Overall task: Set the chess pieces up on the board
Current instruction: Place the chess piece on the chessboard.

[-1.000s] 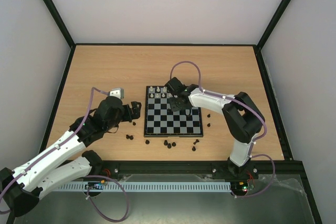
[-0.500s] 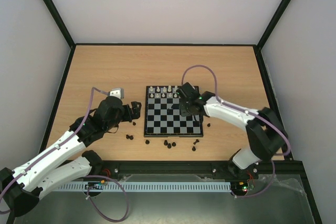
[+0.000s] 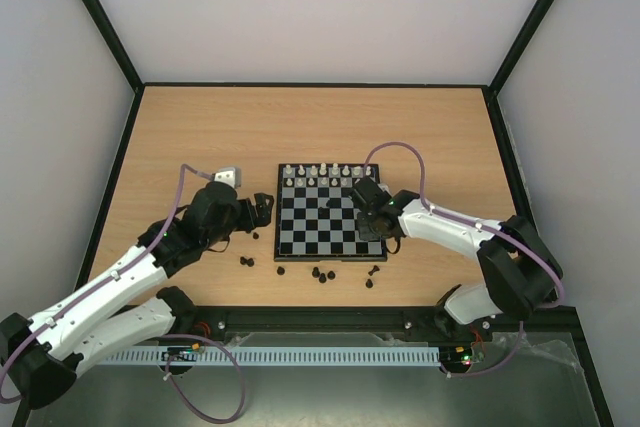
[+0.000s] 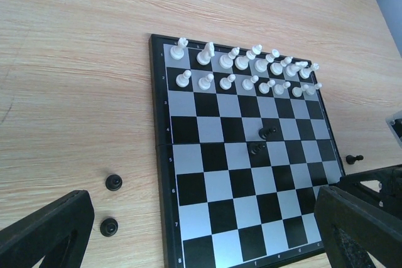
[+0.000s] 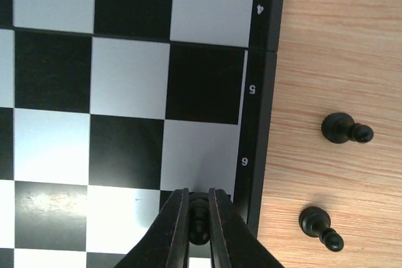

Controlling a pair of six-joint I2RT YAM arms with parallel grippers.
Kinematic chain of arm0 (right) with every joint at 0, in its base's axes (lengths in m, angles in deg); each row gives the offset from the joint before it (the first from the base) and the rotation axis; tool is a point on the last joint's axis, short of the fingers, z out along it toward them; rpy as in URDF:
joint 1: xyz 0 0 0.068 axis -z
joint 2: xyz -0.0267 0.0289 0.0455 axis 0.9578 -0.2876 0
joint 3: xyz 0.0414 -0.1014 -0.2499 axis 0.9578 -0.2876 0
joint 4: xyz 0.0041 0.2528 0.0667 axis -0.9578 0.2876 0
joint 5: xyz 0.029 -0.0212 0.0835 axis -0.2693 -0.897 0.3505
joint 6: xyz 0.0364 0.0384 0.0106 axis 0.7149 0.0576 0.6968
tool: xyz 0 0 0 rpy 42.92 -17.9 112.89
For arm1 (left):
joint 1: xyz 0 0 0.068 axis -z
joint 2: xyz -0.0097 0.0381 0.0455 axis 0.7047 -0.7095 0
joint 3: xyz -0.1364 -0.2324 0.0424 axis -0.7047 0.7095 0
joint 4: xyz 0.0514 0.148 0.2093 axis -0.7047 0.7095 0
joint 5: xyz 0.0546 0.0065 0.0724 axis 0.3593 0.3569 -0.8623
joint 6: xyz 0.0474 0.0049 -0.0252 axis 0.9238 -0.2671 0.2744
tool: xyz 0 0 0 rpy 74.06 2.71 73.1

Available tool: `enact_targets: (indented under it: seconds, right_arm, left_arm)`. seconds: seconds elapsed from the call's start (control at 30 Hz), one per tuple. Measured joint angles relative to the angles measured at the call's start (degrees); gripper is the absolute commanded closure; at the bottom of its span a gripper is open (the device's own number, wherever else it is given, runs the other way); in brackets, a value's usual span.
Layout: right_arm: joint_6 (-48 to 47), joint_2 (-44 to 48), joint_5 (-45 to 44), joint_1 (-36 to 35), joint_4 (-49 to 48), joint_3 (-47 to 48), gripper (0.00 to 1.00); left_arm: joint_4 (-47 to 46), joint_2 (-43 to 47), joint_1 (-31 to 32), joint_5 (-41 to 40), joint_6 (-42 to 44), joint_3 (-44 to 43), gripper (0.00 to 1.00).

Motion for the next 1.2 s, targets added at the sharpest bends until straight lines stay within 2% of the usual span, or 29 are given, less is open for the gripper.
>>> enact_targets:
  seconds: [0.7, 0.97, 1.2]
  right_arm:
    - [2.23, 1.49, 1.46, -1.4, -0.22, -2.32, 0.91]
    - [2.43, 1.64, 0.7, -1.97, 0.04, -2.29, 0.67]
    - [2.08, 1.95, -0.72, -1.97, 1.73, 3.52, 0.64]
  left_arm:
    - [-0.83, -0.94, 0.13, 0.87, 0.83, 0.0, 0.01]
    - [-1.14, -1.2, 0.26, 0.87, 0.81, 0.0, 0.01]
    - [-1.11, -1.57, 0.59, 0.81, 0.81, 0.02, 0.01]
